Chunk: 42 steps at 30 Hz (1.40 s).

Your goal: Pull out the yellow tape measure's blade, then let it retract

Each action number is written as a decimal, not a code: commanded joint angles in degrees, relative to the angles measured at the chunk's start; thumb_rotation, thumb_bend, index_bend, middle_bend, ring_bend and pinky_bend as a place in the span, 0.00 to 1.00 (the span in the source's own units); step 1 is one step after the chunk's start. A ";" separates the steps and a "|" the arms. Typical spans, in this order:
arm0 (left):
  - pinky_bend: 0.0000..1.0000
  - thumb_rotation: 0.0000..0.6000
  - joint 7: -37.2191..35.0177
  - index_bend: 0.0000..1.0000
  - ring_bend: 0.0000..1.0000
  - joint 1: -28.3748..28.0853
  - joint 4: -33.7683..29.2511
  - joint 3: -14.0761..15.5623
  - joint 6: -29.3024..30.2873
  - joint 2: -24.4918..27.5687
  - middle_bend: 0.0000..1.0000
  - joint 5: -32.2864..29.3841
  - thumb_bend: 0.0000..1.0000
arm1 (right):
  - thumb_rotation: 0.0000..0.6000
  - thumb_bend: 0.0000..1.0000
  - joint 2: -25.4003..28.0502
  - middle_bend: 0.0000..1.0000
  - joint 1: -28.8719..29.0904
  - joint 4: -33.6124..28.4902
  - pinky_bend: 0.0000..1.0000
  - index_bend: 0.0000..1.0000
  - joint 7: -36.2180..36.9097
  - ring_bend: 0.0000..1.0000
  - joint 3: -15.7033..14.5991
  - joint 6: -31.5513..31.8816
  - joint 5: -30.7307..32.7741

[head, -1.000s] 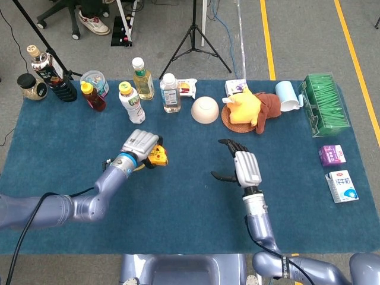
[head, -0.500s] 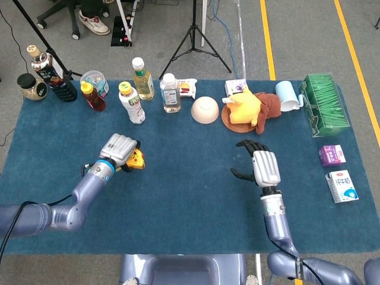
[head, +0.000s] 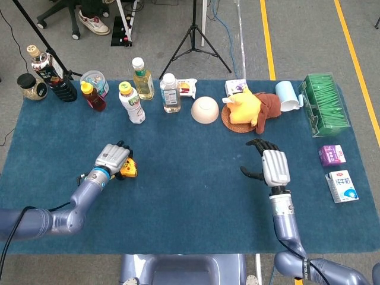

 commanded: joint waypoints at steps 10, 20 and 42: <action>0.22 0.99 -8.49 0.11 0.00 10.44 -4.92 -3.65 11.34 5.20 0.05 12.35 0.20 | 0.91 0.21 1.92 0.31 -1.17 0.26 0.28 0.31 0.71 0.30 -0.11 0.78 -0.58; 0.29 1.00 -12.22 0.31 0.03 25.51 -7.06 -2.63 34.62 4.89 0.14 27.33 0.21 | 0.91 0.25 4.68 0.33 -3.15 2.15 0.32 0.35 1.56 0.33 -1.23 2.05 -1.98; 0.40 1.00 -21.34 0.57 0.25 50.20 1.95 -1.98 53.31 2.03 0.39 42.96 0.26 | 0.91 0.34 10.81 0.42 -13.42 0.58 0.37 0.47 1.92 0.41 -7.11 10.25 -5.37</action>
